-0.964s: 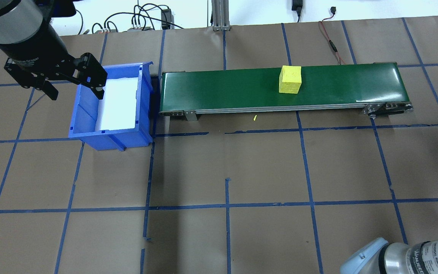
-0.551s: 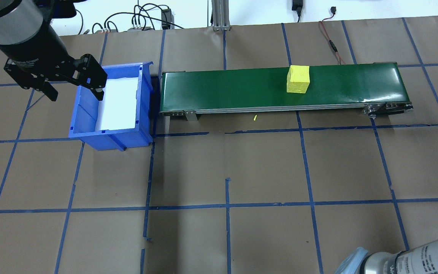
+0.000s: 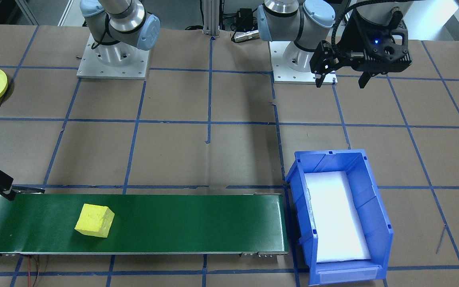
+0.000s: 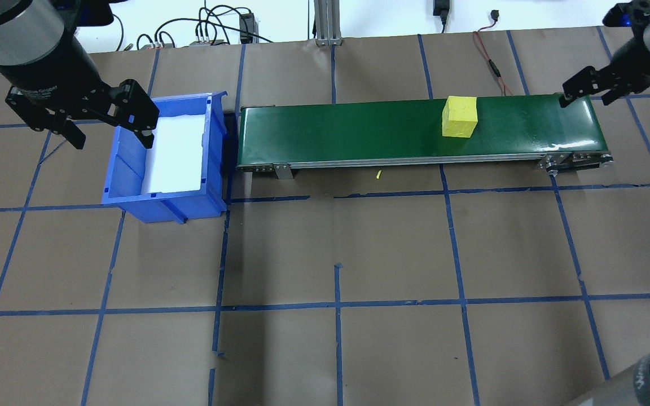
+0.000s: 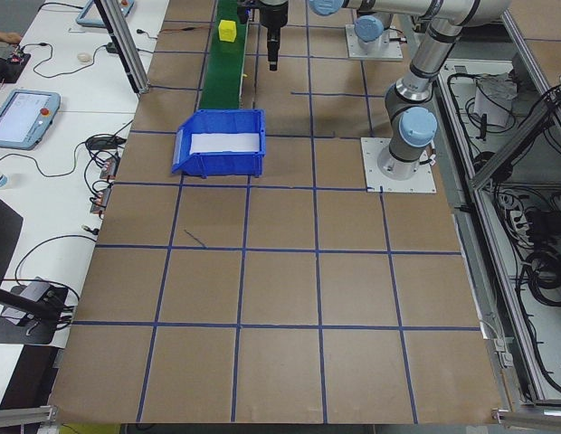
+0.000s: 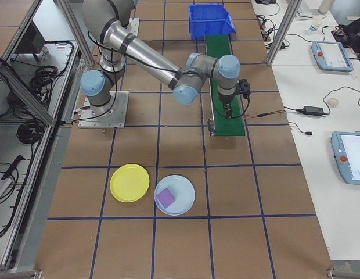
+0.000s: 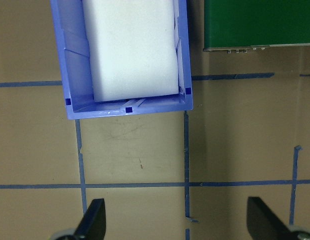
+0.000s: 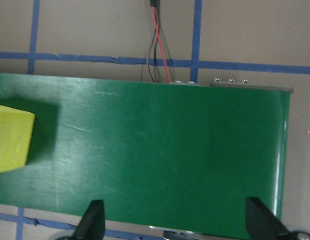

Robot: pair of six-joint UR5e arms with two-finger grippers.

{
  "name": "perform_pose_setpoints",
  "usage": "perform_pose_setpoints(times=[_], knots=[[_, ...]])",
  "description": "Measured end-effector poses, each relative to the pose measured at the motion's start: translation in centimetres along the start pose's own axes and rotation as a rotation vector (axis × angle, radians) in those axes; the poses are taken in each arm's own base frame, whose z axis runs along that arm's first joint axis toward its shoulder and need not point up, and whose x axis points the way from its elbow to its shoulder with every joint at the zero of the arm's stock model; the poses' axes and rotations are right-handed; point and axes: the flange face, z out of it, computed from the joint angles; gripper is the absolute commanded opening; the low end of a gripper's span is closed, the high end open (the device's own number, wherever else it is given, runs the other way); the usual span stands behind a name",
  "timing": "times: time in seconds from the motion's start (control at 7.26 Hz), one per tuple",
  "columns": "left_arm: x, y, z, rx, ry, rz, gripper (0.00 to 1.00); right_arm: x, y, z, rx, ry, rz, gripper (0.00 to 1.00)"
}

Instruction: Move block left to right into plate

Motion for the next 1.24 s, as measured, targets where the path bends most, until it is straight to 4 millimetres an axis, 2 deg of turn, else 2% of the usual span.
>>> perform_pose_setpoints(times=[0.28,0.41,0.83,1.24], knots=[[0.0,0.0,0.0,0.001,0.001,-0.001,1.0,-2.4,-2.2,0.3,0.029,-0.05,0.07,1.0],[0.0,0.0,0.0,0.001,0.001,-0.003,1.0,-3.4,-2.7,1.2,0.029,-0.087,0.117,1.0],[-0.2,0.0,-0.1,0.002,0.004,-0.007,1.0,-4.9,-1.7,5.2,-0.045,-0.148,0.206,1.0],[-0.2,0.0,0.0,0.002,0.003,-0.005,1.0,-6.5,-1.6,6.2,-0.066,-0.156,0.214,0.99]])
